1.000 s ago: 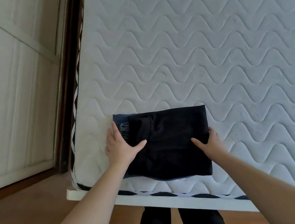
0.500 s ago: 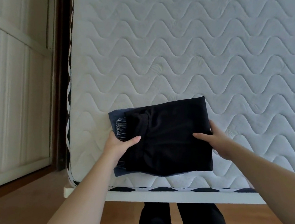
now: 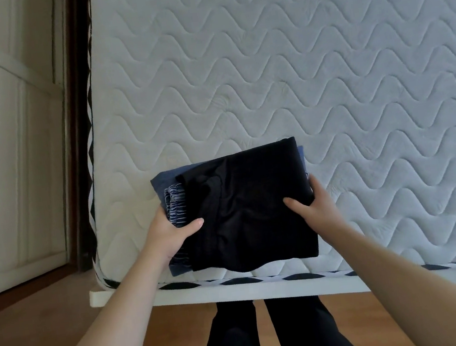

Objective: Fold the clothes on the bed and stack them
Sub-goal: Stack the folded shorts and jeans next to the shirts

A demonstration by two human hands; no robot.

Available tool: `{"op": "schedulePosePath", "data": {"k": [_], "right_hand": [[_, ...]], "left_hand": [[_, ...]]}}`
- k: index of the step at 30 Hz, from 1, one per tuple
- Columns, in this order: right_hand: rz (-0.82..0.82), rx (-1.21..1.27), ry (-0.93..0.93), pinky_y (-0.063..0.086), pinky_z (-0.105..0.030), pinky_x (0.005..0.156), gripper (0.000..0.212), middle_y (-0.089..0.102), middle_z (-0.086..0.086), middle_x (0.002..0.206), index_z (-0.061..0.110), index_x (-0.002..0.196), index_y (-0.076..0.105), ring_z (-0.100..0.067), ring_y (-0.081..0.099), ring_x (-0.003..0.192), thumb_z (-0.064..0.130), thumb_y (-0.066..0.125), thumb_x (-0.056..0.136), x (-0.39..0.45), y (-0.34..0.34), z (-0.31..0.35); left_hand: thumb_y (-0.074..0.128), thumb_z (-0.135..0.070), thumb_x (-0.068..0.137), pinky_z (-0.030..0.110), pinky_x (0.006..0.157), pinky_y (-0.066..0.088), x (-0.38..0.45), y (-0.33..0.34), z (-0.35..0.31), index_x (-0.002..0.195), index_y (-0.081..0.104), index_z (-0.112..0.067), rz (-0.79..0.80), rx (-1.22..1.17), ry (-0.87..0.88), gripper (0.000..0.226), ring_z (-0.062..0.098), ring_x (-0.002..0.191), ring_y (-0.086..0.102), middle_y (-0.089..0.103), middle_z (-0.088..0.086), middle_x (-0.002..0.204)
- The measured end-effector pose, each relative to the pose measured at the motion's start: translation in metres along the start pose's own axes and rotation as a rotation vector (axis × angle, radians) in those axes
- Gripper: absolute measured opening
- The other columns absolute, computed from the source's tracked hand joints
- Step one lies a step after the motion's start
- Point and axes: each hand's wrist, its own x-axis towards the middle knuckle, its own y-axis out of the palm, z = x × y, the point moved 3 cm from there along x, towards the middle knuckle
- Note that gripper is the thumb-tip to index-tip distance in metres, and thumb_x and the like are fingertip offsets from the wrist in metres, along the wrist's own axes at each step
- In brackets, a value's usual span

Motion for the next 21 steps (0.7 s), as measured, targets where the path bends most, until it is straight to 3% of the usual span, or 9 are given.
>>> {"op": "schedulePosePath", "data": {"k": [4, 8, 13, 21], "right_hand": [[-0.086, -0.064, -0.068, 0.054, -0.021, 0.075, 0.053, 0.065, 0.021, 0.107, 0.050, 0.124, 0.043, 0.002, 0.065, 0.094, 0.042, 0.074, 0.081, -0.037, -0.018, 0.032], [-0.170, -0.087, -0.127, 0.049, -0.012, 0.069, 0.058, 0.063, 0.023, 0.108, 0.042, 0.129, 0.039, 0.004, 0.064, 0.095, 0.041, 0.073, 0.082, -0.090, -0.038, 0.072], [-0.332, -0.018, -0.180, 0.043, 0.001, 0.060, 0.053, 0.057, 0.041, 0.101, 0.053, 0.122, 0.036, 0.022, 0.055, 0.091, 0.044, 0.070, 0.082, -0.174, -0.066, 0.110], [-0.505, 0.042, -0.254, 0.048, -0.005, 0.062, 0.050, 0.060, 0.037, 0.103, 0.061, 0.114, 0.039, 0.015, 0.060, 0.092, 0.039, 0.072, 0.084, -0.269, -0.112, 0.136]], "left_hand": [[0.087, -0.044, 0.056, 0.040, 0.096, 0.050, -0.039, -0.005, -0.030, 0.124, 0.052, -0.035, 0.007, -0.041, 0.031, 0.076, 0.008, 0.105, 0.063, 0.068, -0.015, 0.112], [0.088, -0.042, 0.057, 0.041, 0.093, 0.052, -0.087, -0.024, -0.077, 0.110, 0.057, -0.049, 0.025, -0.037, 0.100, 0.063, 0.004, 0.097, 0.067, 0.070, -0.019, 0.105], [0.086, -0.055, 0.048, 0.040, 0.088, 0.054, -0.150, -0.038, -0.149, 0.109, 0.056, -0.051, 0.070, 0.037, 0.252, 0.068, 0.004, 0.095, 0.067, 0.070, -0.021, 0.103], [0.084, -0.054, 0.046, 0.034, 0.081, 0.054, -0.222, -0.029, -0.219, 0.104, 0.055, -0.052, 0.122, 0.114, 0.444, 0.064, 0.003, 0.090, 0.068, 0.070, -0.024, 0.098]]}}
